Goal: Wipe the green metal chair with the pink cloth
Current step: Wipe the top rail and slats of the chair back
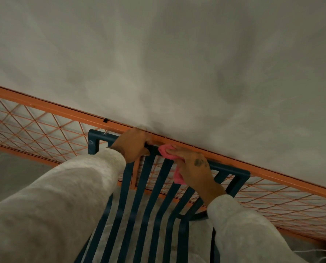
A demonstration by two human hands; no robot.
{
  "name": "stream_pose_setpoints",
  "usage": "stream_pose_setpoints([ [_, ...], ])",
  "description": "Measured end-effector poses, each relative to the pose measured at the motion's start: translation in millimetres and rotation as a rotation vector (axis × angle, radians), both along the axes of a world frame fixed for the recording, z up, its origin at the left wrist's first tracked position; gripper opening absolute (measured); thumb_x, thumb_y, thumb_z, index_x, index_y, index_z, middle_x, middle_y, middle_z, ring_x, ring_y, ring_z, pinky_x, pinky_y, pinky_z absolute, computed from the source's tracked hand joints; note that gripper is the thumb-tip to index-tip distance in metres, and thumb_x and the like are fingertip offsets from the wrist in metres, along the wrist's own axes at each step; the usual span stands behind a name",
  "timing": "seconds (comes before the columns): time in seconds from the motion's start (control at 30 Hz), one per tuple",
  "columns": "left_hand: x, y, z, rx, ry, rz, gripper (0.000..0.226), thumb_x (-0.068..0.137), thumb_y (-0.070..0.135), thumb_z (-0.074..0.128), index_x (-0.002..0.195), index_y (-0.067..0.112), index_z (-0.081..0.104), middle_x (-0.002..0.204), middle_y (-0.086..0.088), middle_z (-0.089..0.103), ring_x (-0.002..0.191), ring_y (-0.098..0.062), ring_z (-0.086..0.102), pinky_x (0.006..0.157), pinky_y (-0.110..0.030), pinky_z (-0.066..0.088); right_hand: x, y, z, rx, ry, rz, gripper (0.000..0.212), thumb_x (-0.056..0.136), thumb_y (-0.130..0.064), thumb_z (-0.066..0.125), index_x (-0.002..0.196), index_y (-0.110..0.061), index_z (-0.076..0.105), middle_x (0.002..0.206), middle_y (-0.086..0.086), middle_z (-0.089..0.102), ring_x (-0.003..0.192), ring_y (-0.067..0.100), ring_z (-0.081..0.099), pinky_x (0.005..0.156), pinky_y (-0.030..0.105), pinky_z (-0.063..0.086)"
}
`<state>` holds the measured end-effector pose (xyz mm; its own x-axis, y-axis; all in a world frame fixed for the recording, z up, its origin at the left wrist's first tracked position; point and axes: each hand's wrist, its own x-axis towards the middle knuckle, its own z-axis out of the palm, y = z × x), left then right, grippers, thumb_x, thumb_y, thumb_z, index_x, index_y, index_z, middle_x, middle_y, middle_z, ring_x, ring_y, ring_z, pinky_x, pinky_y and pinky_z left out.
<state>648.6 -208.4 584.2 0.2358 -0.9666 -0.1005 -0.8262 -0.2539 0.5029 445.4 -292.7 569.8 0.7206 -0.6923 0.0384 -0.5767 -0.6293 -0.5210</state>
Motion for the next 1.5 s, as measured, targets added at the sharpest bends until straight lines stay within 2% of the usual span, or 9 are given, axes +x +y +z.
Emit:
stream_pose_setpoints([
  [0.13, 0.3, 0.9, -0.2, -0.016, 0.023, -0.01, 0.037, 0.079, 0.02, 0.076, 0.115, 0.027, 0.072, 0.115, 0.003, 0.068, 0.098, -0.019, 0.066, 0.091, -0.039, 0.055, 24.9, 2.4, 8.4, 0.05, 0.067, -0.108, 0.043, 0.096, -0.009, 0.048, 0.126, -0.035, 0.063, 0.114, -0.004, 0.072, 0.079, 0.012, 0.066, 0.085, 0.033, 0.057],
  [0.33, 0.3, 1.0, -1.2, -0.023, 0.032, 0.001, 0.025, 0.08, 0.02, 0.076, 0.105, 0.022, 0.074, 0.107, 0.003, 0.069, 0.09, -0.016, 0.065, 0.086, -0.037, 0.055, 13.0, 28.8, 5.3, -0.002, -0.013, -0.025, 0.045, 0.094, -0.001, 0.053, 0.134, -0.022, 0.056, 0.147, 0.0, 0.047, 0.135, 0.018, 0.046, 0.113, 0.022, 0.025],
  [0.57, 2.3, 0.2, -3.0, -0.022, 0.006, -0.005, 0.028, 0.08, 0.022, 0.075, 0.109, 0.024, 0.074, 0.106, 0.002, 0.071, 0.09, -0.018, 0.065, 0.082, -0.034, 0.055, 17.4, 3.8, 10.8, 0.074, 0.028, -0.099, 0.041, 0.095, -0.012, 0.055, 0.127, -0.038, 0.062, 0.123, -0.012, 0.067, 0.082, 0.011, 0.069, 0.082, 0.033, 0.059],
  [0.7, 2.1, 0.5, -2.7, -0.036, 0.028, -0.012, 0.024, 0.079, 0.02, 0.076, 0.103, 0.024, 0.075, 0.103, 0.004, 0.072, 0.089, -0.017, 0.067, 0.083, -0.035, 0.055, 26.7, 35.2, 2.2, -0.058, -0.016, -0.017, 0.053, 0.086, 0.0, 0.066, 0.135, -0.02, 0.056, 0.14, 0.005, 0.055, 0.128, 0.023, 0.054, 0.109, 0.038, 0.043],
  [0.83, 2.9, -1.0, -3.0, -0.038, 0.04, -0.011, 0.023, 0.081, 0.021, 0.075, 0.103, 0.023, 0.075, 0.102, 0.005, 0.071, 0.087, -0.014, 0.065, 0.082, -0.034, 0.056, -0.6, 28.1, -5.6, -0.204, -0.097, 0.036, 0.051, 0.08, 0.009, 0.07, 0.124, -0.016, 0.064, 0.131, 0.002, 0.061, 0.115, 0.021, 0.063, 0.097, 0.032, 0.048],
  [1.03, 6.3, -0.5, -7.7, -0.032, 0.035, -0.012, 0.026, 0.08, 0.023, 0.075, 0.106, 0.024, 0.075, 0.102, 0.005, 0.072, 0.086, -0.013, 0.065, 0.081, -0.032, 0.055, 8.2, 16.0, 15.0, 0.057, -0.033, -0.155, 0.046, 0.092, -0.006, 0.058, 0.13, -0.032, 0.059, 0.123, -0.009, 0.065, 0.082, 0.011, 0.067, 0.076, 0.022, 0.057],
  [1.13, 4.9, -0.6, -6.1, -0.051, 0.051, -0.004, 0.025, 0.079, 0.021, 0.076, 0.104, 0.024, 0.075, 0.101, 0.005, 0.072, 0.086, -0.014, 0.065, 0.08, -0.031, 0.055, 23.8, 35.2, 12.9, -0.116, -0.045, -0.104, 0.052, 0.084, 0.002, 0.068, 0.131, -0.02, 0.06, 0.13, 0.002, 0.063, 0.109, 0.023, 0.066, 0.098, 0.031, 0.048],
  [1.37, 4.1, -0.9, -8.9, -0.055, 0.05, -0.001, 0.022, 0.08, 0.022, 0.075, 0.102, 0.025, 0.075, 0.098, 0.006, 0.073, 0.08, -0.01, 0.064, 0.075, -0.028, 0.055, -9.2, 20.4, -6.7, -0.207, -0.121, -0.022, 0.045, 0.085, 0.003, 0.066, 0.125, -0.019, 0.064, 0.131, -0.002, 0.062, 0.116, 0.018, 0.064, 0.099, 0.035, 0.051],
  [1.5, 5.2, -0.5, -9.6, -0.051, 0.026, -0.001, 0.029, 0.079, 0.024, 0.076, 0.108, 0.024, 0.074, 0.103, 0.004, 0.073, 0.087, -0.014, 0.065, 0.079, -0.032, 0.056, 8.1, 13.7, 7.5, 0.102, -0.065, -0.201, 0.045, 0.094, -0.004, 0.053, 0.128, -0.033, 0.061, 0.122, -0.016, 0.062, 0.068, -0.002, 0.067, 0.059, 0.015, 0.056],
])
